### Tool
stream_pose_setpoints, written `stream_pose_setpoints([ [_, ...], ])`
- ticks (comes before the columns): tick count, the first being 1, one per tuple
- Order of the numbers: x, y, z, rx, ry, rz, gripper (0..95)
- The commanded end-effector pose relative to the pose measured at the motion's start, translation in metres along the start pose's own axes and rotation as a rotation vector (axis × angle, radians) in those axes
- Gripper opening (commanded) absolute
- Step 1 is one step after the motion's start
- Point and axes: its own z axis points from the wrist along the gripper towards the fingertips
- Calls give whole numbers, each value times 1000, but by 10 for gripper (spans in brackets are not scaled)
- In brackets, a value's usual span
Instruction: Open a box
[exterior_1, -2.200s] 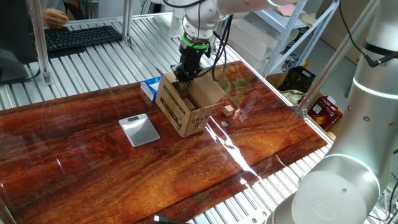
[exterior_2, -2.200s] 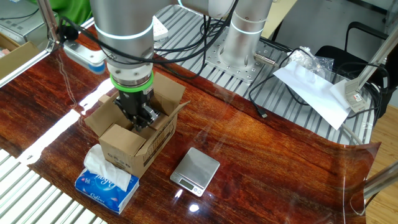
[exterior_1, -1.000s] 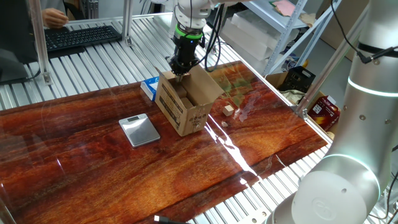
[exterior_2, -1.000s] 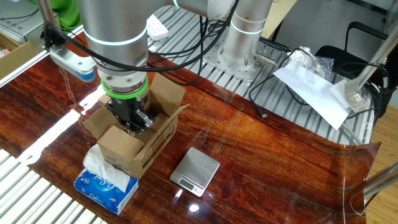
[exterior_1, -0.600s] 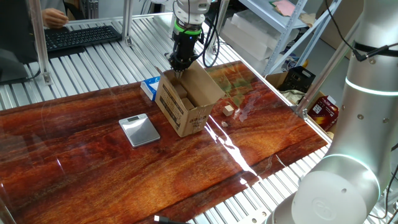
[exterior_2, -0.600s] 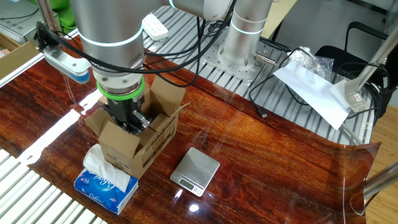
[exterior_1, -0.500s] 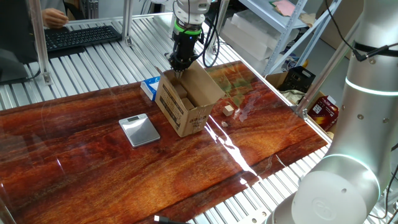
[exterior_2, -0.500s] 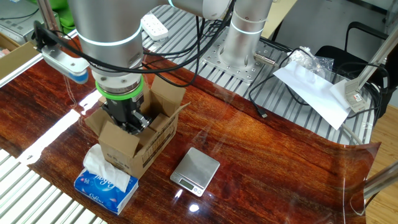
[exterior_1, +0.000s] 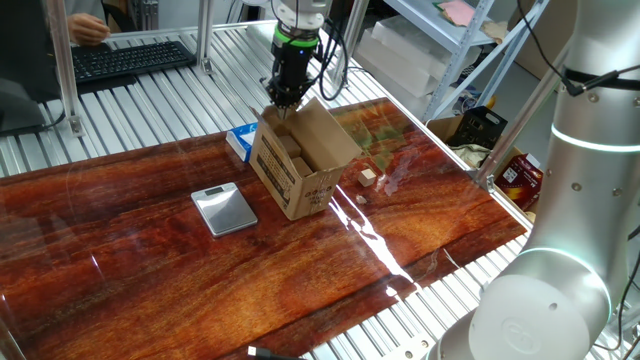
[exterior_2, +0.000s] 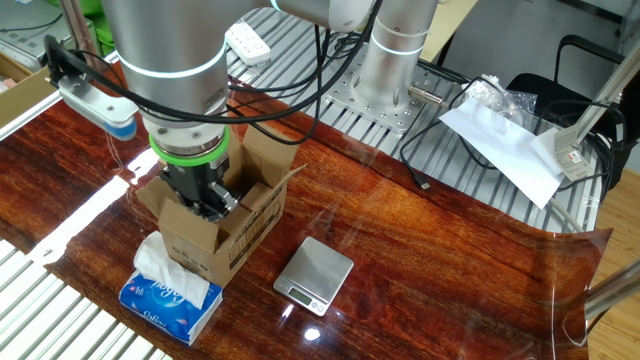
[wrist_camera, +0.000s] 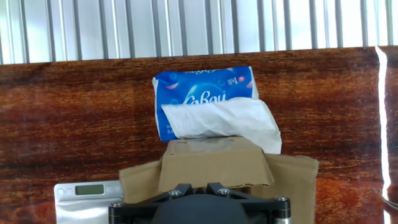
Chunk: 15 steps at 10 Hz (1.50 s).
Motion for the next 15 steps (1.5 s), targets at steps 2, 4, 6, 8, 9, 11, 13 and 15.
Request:
stream_pose_setpoints([
  [2, -8, 2, -2, -2, 3, 2, 0],
  [4, -13, 4, -5, -1, 6, 5, 0],
  [6, -18, 7, -4, 0, 5, 11, 0],
  [8, -19, 10, -2, 2, -1, 19, 0],
  [9, -19, 11, -2, -3, 0, 25, 0],
  [11, -20, 12, -1, -6, 0, 28, 0],
  [13, -20, 12, -1, -8, 1, 30, 0],
  [15, -20, 12, -1, -8, 5, 31, 0],
])
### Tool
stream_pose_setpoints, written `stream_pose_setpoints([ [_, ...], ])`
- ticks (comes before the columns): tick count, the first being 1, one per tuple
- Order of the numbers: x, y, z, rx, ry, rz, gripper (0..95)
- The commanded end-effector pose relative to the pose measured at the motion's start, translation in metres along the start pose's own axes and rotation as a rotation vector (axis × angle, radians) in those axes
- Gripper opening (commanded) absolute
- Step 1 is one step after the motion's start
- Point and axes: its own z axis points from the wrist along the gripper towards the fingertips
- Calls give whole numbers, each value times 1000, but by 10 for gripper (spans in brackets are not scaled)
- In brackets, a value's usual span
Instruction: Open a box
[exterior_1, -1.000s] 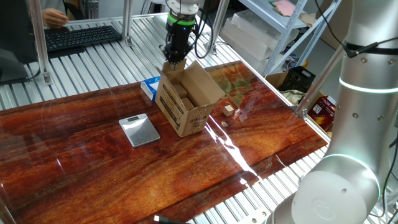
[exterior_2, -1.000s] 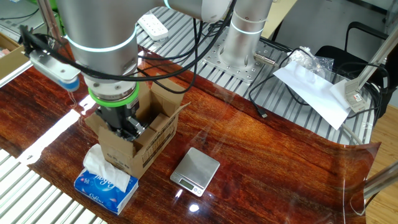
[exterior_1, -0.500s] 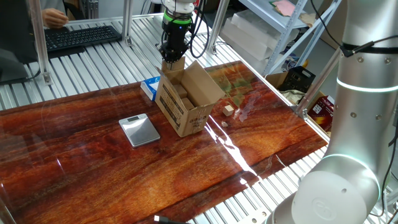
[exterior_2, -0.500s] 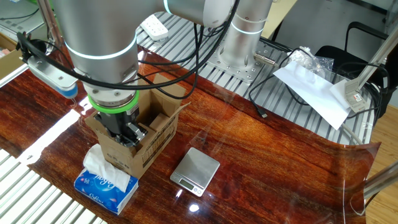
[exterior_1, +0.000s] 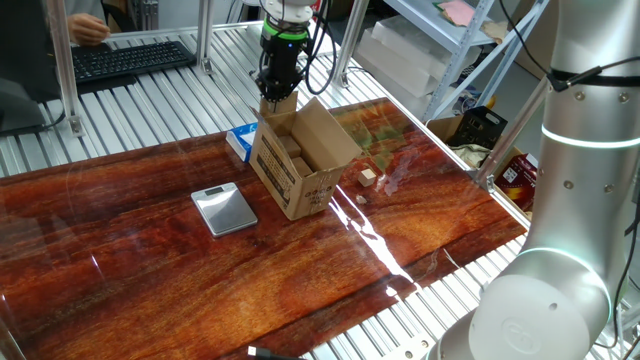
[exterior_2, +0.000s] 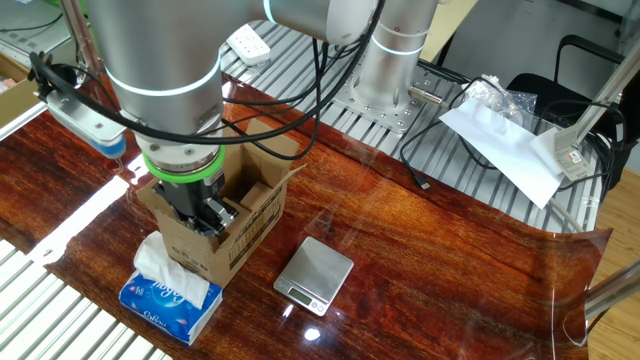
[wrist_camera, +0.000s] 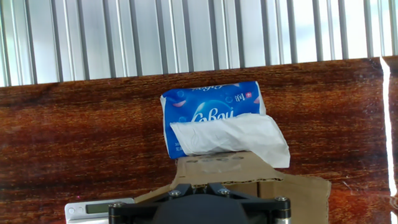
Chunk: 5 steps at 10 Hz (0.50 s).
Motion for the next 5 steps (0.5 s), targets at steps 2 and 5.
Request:
stream_pose_setpoints([
  [2, -1, 0, 0, -17, 15, -13, 0],
  [5, -1, 0, 0, -18, 13, -18, 0],
])
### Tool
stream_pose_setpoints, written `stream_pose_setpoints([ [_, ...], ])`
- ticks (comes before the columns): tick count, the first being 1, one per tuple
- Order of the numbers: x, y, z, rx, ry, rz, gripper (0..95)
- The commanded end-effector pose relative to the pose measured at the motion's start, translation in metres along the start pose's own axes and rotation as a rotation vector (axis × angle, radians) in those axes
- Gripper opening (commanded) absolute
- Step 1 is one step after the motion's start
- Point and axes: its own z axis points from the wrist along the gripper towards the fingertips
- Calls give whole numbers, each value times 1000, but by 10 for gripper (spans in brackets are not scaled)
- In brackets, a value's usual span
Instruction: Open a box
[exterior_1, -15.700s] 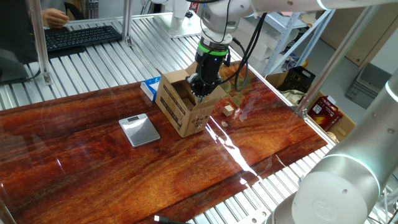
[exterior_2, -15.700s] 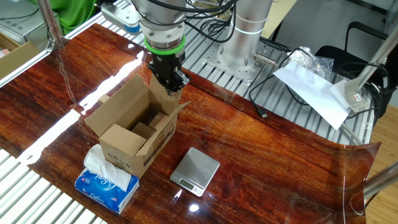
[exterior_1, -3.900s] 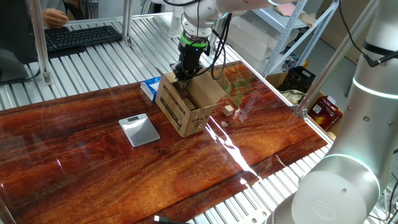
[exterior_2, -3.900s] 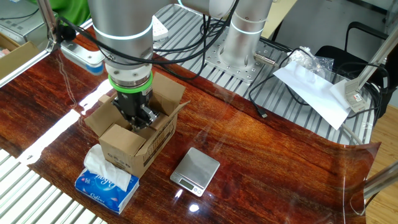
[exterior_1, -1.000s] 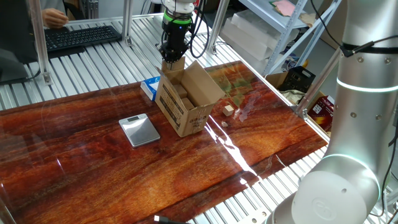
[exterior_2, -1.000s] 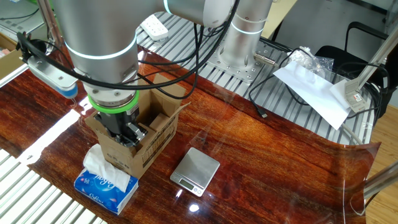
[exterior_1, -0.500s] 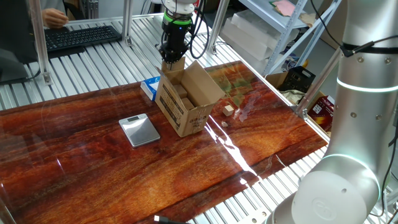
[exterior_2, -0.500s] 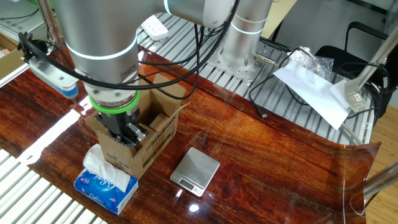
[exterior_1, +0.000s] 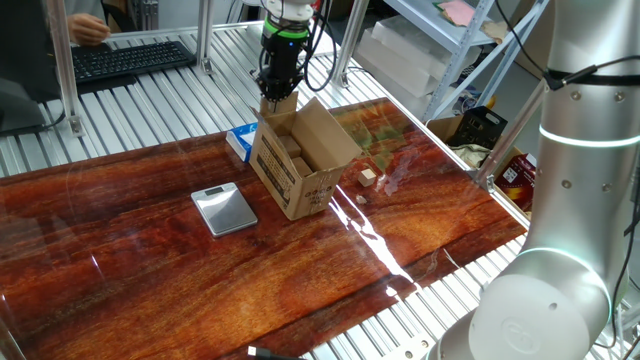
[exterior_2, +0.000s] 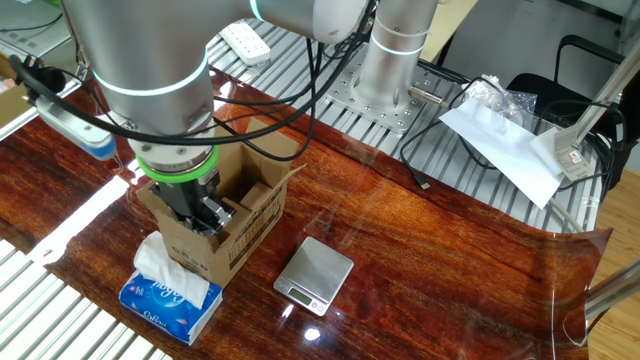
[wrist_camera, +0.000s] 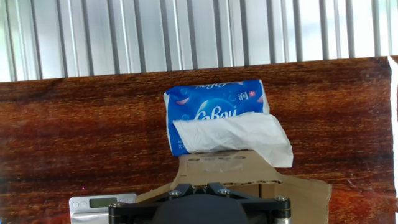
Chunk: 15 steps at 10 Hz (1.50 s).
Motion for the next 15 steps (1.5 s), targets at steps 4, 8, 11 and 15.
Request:
stream_pose_setpoints([
  [4, 2, 0, 0, 2, -8, 10, 0],
  [8, 2, 0, 0, -1, -33, 10, 0],
  [11, 2, 0, 0, -12, -48, 8, 0],
  [15, 2, 0, 0, -10, -39, 17, 0],
])
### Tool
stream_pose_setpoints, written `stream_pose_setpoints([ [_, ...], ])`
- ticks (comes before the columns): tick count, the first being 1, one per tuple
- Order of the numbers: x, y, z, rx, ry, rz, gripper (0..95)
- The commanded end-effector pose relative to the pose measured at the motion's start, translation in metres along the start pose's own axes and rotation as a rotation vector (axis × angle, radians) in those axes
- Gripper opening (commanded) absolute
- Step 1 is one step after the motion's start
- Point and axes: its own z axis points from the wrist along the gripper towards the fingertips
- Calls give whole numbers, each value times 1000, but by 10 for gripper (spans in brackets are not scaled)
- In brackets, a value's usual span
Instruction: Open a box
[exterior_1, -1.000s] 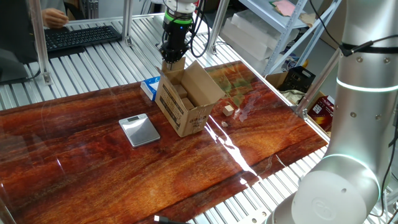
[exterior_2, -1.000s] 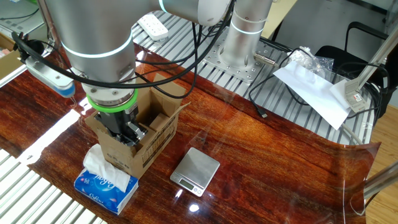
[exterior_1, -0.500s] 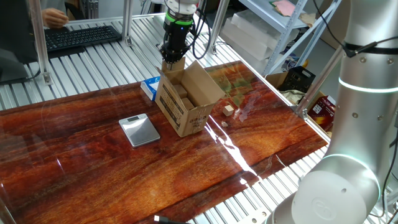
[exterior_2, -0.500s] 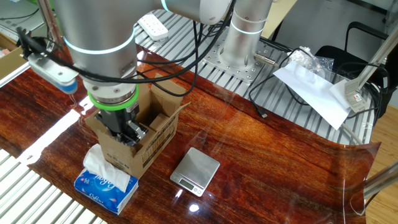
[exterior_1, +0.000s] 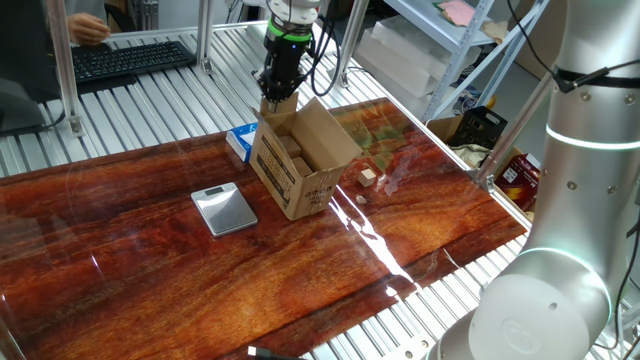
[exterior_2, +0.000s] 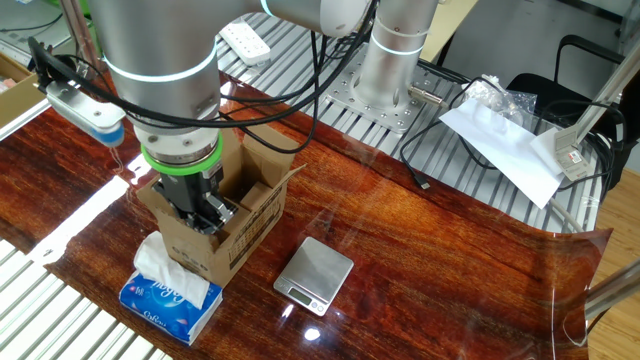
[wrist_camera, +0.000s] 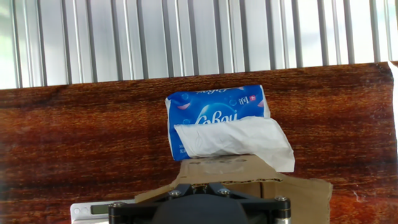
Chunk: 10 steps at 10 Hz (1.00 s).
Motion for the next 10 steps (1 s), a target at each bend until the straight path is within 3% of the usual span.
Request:
stream_pose_setpoints([
  [1, 0, 0, 0, 4, -4, 5, 0],
  [5, -2, -1, 0, 5, 3, 13, 0],
  [10, -20, -2, 0, 12, 21, 14, 0],
])
